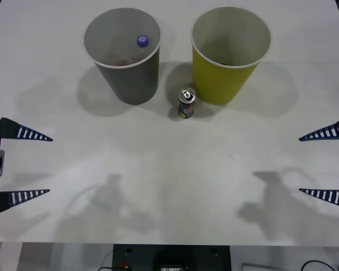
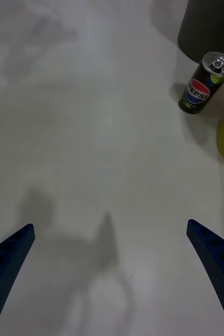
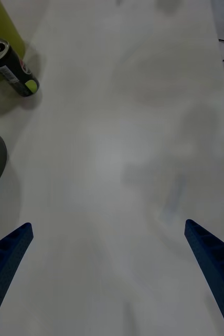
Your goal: Put the can into the green bin and the plastic bottle into the gray bin
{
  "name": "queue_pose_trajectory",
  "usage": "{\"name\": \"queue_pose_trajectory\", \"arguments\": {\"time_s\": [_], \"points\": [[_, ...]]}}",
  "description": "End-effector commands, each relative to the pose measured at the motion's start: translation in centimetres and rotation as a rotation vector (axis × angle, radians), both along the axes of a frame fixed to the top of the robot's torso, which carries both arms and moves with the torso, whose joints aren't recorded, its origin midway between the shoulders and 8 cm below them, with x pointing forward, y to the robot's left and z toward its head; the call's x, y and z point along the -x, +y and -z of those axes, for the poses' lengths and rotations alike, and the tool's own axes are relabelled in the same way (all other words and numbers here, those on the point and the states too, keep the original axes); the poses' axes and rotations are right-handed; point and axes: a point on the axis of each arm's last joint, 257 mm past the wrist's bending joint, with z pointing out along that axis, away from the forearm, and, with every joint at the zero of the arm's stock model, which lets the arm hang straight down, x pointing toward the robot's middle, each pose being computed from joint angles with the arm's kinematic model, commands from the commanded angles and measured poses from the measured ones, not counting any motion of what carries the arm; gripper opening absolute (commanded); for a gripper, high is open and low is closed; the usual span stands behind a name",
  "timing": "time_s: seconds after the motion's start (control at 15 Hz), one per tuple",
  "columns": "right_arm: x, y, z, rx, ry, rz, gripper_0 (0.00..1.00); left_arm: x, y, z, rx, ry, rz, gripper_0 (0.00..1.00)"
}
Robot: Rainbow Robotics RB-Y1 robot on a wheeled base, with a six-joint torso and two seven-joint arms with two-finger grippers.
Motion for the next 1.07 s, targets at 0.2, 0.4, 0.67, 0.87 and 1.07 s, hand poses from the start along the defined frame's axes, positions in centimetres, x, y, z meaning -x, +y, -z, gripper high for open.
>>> {"name": "queue_pose_trajectory", "arguments": {"time_s": [0.2,0.4,0.67,0.87,1.07], "points": [[0.6,0.1,0.3,-0.026,0.02,0.007,1.0,0.0,0.0,0.0,0.0,0.0,0.0,1.0],[0.5,0.3,-0.2,-0.039,0.009,0.012,1.0,0.0,0.0,0.0,0.0,0.0,0.0,1.0],[-0.1,1.5,0.1,-0.084,-0.034,0.063,1.0,0.0,0.0,0.0,0.0,0.0,0.0,1.0],[-0.6,3.3,0.8,-0.13,-0.076,0.121,1.0,0.0,0.0,0.0,0.0,0.0,0.0,1.0],[-0.6,4.8,1.7,-0.179,-0.079,0.165,1.0,0.0,0.0,0.0,0.0,0.0,0.0,1.0]]}}
